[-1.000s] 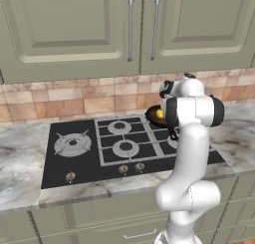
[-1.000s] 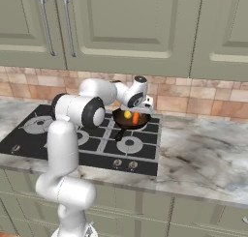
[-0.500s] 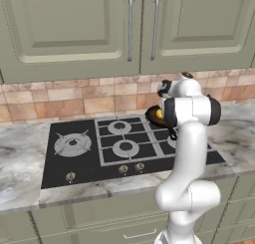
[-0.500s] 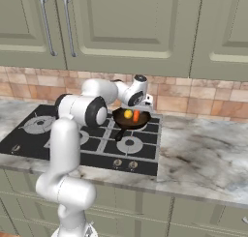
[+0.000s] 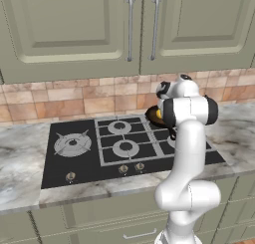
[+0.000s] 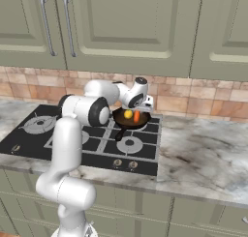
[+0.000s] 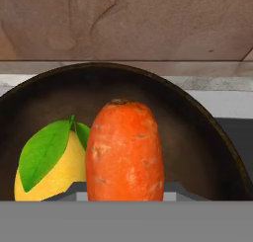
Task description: Put the carrot and lemon in the pan. Then turn on the rear right burner and set the heat to medium.
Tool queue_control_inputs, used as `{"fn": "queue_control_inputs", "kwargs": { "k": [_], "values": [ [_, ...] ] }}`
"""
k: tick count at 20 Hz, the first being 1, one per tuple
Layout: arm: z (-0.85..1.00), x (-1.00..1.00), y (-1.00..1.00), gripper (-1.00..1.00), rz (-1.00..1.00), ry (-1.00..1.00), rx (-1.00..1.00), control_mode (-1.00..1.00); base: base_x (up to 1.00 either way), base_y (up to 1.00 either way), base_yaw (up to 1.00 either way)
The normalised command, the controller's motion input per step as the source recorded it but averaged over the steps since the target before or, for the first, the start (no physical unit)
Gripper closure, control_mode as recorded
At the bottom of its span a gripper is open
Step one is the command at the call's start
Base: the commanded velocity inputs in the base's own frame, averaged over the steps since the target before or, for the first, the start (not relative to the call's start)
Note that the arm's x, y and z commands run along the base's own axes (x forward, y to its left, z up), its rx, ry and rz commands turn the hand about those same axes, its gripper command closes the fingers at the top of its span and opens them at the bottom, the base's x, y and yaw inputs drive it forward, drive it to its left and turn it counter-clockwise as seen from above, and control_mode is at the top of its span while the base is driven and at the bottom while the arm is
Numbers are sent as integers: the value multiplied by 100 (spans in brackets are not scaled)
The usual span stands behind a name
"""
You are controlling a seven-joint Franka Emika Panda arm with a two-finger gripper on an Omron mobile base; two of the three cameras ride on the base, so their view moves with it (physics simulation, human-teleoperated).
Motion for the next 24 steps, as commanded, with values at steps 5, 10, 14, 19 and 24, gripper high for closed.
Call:
{"fn": "queue_control_inputs", "kwargs": {
  "k": [5, 10, 14, 19, 24],
  "values": [
    [-12, 0, 0, 100, 0, 0, 0, -100, 0, 0, 0],
    [0, 0, 0, -100, 0, 0, 0, -100, 0, 0, 0],
    [0, 0, 0, -100, 0, 0, 0, -100, 0, 0, 0],
    [0, 0, 0, -100, 0, 0, 0, -100, 0, 0, 0],
    [14, -14, 0, -100, 0, -1, 0, -100, 0, 0, 0]
  ]
}}
